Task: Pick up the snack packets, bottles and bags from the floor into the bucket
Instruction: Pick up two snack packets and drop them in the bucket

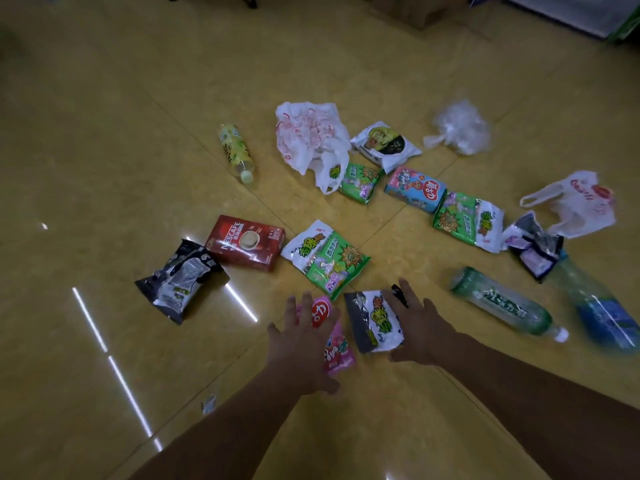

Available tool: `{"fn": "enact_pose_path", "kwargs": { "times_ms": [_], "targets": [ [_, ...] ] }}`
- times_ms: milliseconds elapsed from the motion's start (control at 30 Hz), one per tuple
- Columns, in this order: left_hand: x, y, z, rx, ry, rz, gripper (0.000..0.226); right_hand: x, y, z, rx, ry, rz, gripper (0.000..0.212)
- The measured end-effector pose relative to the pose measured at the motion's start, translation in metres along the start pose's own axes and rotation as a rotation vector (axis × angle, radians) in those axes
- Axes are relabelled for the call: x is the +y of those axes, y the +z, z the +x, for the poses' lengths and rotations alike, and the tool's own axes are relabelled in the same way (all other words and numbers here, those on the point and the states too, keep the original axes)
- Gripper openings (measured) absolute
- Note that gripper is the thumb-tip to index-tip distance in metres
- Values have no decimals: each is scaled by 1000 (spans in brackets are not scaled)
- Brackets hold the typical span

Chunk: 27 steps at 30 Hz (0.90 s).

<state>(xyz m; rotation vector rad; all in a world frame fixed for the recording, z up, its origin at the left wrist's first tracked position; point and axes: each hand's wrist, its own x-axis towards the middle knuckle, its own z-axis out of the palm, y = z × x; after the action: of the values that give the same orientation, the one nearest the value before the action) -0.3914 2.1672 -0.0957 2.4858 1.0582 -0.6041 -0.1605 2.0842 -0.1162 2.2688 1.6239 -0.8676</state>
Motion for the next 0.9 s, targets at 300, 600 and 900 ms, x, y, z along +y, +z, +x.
{"fn": "enact_pose_path", "kwargs": {
  "times_ms": [300, 600, 900],
  "targets": [
    [-3, 22, 20, 92, 105, 34, 119, -10, 3, 25, 111, -3, -39, 111],
    [-16, 7, -7, 55, 163, 67, 101, -30, 4, 13, 129, 67, -10, 80],
    [-56, -26, -45, 110, 155, 50, 105, -71, -27, 3, 142, -22, 86, 60]
  ]
}}
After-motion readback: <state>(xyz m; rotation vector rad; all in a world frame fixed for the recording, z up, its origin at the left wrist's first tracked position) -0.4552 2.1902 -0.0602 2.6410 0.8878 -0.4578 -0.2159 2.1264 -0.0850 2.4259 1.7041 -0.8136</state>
